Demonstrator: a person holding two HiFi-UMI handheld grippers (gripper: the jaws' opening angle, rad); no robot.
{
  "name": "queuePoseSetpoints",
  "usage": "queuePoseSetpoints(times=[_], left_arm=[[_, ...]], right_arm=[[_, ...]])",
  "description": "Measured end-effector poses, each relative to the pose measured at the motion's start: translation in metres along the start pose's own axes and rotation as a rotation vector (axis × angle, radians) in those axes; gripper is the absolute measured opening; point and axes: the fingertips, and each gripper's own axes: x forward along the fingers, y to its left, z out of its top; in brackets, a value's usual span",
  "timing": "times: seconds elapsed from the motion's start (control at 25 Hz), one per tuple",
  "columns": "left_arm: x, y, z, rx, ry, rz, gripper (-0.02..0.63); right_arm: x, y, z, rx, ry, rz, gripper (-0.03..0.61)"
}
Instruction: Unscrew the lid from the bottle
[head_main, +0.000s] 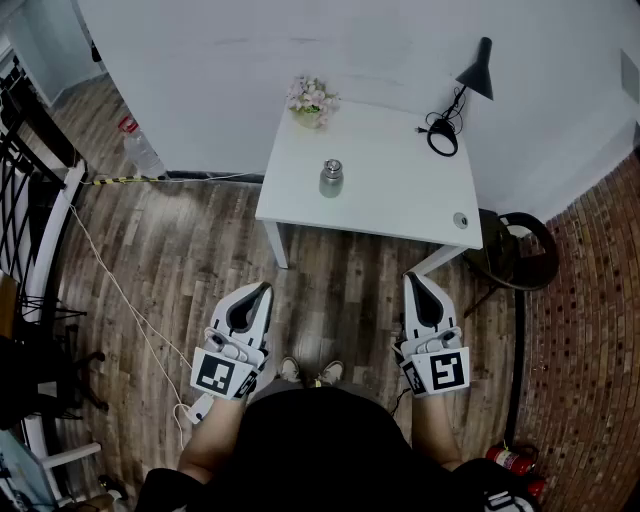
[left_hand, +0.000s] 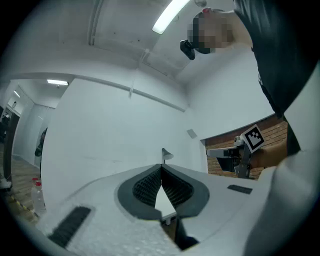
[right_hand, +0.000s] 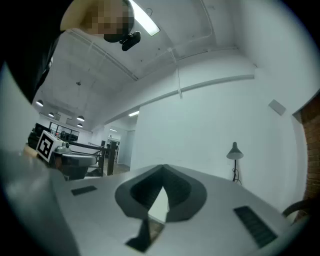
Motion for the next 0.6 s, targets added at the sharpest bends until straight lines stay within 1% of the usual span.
queuePoseSetpoints(times=[0.2,0.36,0.44,0.6], left_arm=[[-0.002,-0.007,-0.001,-0.002,0.007,0.003,0.021],[0.002,-0.017,-0.003,0.009,0.013,0.004,0.022],[0.004,-0.021,-0.006,0.019,0.017,0.004,0.023],[-0.001,-0.024,-0.017,0.011,0.047,0.023,0.021]], right_arm=[[-0.006,0.002,-0.002,0.010,0.003,0.014,0.012],[-0.014,-0.003,-0.007,0.090,-0.022,0.069,0.012],[-0.018,-0.006,-0.017,0.104,-0.017,0.082,0.012],[-0.021,-0.009,-0.039,0.136,0.015,0.087,0.012]])
